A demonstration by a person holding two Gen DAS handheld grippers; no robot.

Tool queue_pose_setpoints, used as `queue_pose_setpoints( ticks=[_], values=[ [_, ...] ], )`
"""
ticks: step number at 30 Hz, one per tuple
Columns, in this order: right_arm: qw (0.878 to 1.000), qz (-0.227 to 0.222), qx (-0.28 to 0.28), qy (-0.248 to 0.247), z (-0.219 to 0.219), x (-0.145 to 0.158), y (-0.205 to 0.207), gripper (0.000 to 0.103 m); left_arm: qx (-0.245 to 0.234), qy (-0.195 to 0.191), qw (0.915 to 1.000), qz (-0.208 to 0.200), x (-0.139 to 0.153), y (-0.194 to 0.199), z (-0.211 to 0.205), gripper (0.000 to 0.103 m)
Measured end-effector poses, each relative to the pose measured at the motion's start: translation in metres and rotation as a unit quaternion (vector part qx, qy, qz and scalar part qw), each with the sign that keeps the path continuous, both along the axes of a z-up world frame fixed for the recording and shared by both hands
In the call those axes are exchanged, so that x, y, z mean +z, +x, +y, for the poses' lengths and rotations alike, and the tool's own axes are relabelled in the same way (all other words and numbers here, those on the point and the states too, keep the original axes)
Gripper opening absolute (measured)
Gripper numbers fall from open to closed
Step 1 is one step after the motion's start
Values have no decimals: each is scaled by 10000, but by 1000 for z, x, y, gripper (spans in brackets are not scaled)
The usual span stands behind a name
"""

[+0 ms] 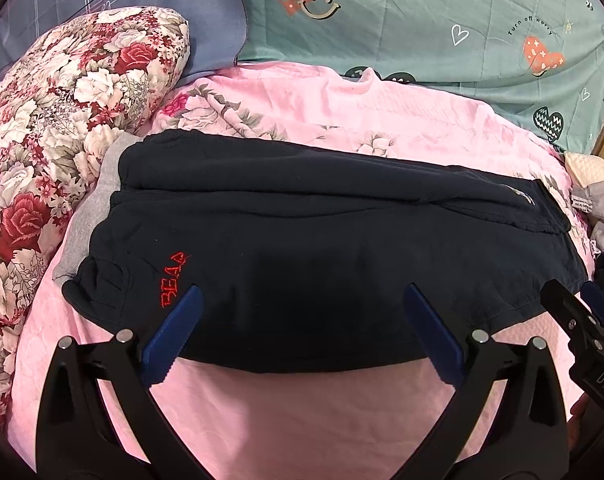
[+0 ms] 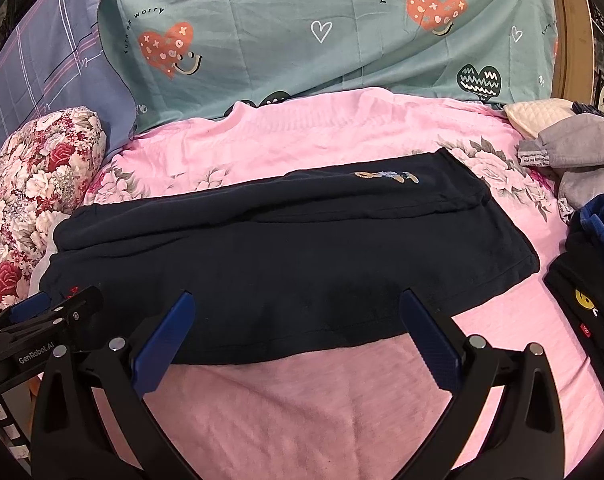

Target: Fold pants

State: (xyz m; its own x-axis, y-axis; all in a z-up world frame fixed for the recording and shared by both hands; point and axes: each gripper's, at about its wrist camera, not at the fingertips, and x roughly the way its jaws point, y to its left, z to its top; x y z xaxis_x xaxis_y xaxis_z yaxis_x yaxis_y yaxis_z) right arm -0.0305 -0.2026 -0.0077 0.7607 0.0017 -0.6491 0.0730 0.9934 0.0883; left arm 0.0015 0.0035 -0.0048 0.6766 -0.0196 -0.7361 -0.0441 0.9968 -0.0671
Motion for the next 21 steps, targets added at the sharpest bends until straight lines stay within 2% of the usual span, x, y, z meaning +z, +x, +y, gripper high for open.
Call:
queue_pose_setpoints(
  ticks=[21],
  values=[
    [10000,27,30,8,0,-1,1,102,3,4,10000,1,-1,0,1,101]
  ],
)
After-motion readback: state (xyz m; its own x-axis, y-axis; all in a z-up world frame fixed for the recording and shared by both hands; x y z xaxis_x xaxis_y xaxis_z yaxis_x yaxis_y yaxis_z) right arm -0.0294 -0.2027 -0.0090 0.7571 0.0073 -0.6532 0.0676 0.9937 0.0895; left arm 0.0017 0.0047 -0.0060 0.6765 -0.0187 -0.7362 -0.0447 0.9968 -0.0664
